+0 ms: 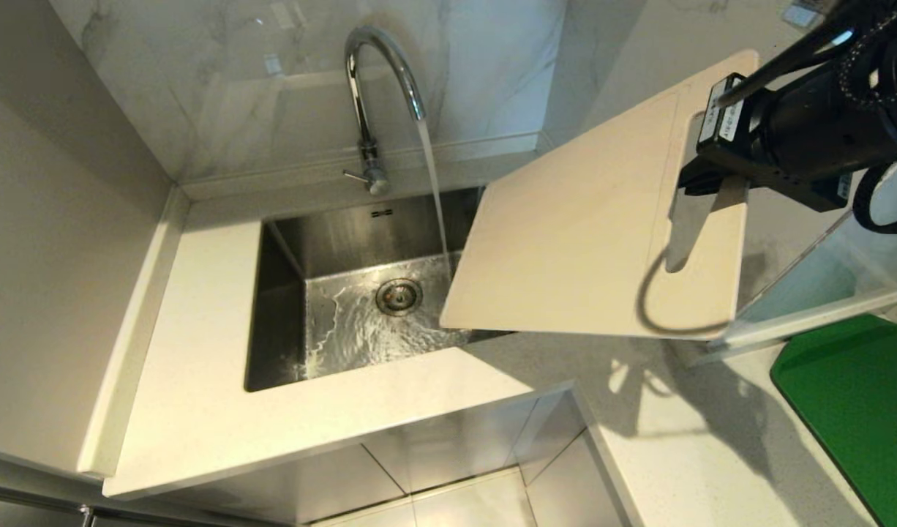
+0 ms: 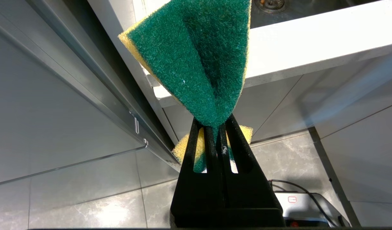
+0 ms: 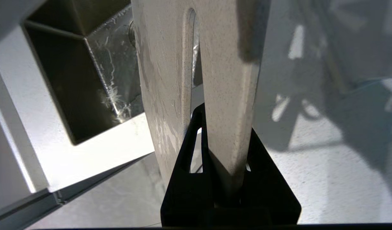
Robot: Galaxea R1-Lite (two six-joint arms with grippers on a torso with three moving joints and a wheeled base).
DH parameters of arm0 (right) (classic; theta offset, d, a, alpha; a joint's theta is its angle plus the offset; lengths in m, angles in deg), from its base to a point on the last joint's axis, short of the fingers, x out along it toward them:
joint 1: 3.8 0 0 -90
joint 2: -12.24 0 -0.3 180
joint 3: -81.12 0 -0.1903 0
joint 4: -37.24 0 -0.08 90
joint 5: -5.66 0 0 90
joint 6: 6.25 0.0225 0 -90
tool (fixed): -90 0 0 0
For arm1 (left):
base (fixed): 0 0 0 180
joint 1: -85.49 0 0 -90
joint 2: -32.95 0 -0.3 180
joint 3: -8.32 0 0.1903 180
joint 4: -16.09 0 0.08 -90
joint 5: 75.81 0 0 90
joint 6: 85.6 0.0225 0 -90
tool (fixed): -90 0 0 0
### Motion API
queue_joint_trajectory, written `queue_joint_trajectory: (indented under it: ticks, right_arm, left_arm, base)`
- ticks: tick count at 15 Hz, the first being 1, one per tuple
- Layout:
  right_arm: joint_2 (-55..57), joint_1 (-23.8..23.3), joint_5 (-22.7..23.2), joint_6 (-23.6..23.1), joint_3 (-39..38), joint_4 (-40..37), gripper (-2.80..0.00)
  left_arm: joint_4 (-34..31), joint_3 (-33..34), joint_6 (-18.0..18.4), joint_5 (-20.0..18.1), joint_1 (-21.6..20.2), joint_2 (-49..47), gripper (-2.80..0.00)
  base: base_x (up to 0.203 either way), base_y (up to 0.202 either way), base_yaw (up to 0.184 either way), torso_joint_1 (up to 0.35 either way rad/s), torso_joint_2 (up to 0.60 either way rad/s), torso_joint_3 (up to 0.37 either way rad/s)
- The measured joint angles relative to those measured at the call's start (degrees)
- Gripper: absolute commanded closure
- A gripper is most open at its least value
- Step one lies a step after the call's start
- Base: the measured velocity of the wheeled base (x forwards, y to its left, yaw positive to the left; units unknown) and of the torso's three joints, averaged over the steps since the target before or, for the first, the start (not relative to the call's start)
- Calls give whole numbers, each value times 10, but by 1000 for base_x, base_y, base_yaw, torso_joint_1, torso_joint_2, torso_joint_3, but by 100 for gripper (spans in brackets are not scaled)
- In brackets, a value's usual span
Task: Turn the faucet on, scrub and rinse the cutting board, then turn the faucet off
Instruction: Pick up the cutting board, then scrub the cutting board underwater
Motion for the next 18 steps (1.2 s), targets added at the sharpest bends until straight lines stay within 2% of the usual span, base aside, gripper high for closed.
queue_joint_trajectory:
  ticks: [8, 15, 18]
  right_arm:
    - [-26, -2, -1, -27, 0, 2, 0]
    - [-33, -2, -1, -28, 0, 2, 0]
    - [-35, -2, 0, -35, 0, 3, 0]
  left_arm:
    - [0, 1, 1, 0, 0, 0, 0]
    - [0, 1, 2, 0, 0, 0, 0]
    - [0, 1, 2, 0, 0, 0, 0]
  base:
    - [0, 0, 0, 0, 0, 0]
    - [0, 0, 0, 0, 0, 0]
    - [116, 0, 24, -7, 0, 5]
